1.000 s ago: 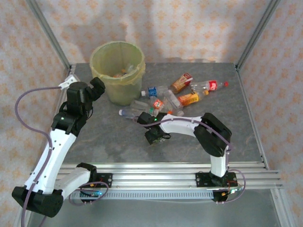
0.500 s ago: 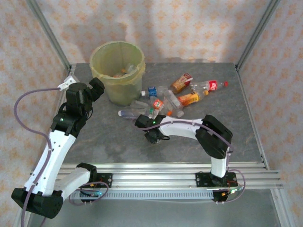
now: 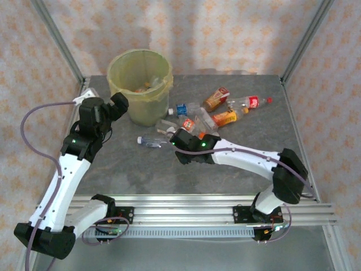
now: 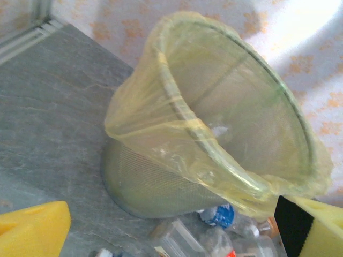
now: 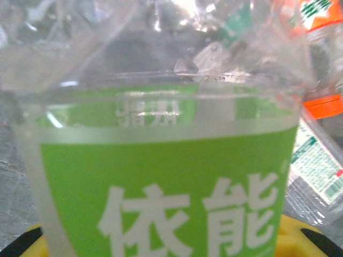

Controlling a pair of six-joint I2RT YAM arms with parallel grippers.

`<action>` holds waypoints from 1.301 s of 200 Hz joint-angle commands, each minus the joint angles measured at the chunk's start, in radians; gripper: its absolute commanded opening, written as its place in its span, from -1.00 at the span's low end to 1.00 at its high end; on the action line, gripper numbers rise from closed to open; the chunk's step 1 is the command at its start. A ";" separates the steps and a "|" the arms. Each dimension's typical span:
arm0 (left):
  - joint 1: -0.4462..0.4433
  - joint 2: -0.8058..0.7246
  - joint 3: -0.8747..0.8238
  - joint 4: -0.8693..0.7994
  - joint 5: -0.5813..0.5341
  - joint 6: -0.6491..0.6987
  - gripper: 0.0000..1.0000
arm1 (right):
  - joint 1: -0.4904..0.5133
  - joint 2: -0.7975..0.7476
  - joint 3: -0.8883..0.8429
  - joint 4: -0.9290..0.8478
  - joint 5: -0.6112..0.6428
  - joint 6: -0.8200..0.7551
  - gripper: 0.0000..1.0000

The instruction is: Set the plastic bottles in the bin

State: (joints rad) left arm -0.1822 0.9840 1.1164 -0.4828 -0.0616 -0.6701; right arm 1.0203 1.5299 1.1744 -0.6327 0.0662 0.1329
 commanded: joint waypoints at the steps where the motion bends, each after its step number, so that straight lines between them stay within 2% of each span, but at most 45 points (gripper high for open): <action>1: 0.007 0.030 0.047 0.006 0.116 0.051 1.00 | 0.004 -0.058 -0.028 0.049 0.074 -0.011 -0.39; 75: -0.005 0.134 0.094 0.094 0.475 0.089 1.00 | 0.004 -0.217 -0.103 0.246 0.154 -0.026 -0.45; 125: -0.062 0.186 0.165 0.124 0.683 0.130 0.97 | 0.004 -0.279 -0.139 0.363 0.162 -0.053 -0.45; 172: -0.175 0.222 0.237 0.085 0.734 0.254 0.93 | 0.004 -0.290 -0.143 0.416 0.152 -0.061 -0.45; 260: -0.240 0.298 0.306 0.094 0.783 0.256 0.62 | 0.003 -0.343 -0.191 0.485 0.144 -0.055 -0.44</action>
State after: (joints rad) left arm -0.3969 1.2716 1.3746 -0.4000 0.6781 -0.4385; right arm 1.0203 1.2057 0.9936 -0.1848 0.1947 0.0803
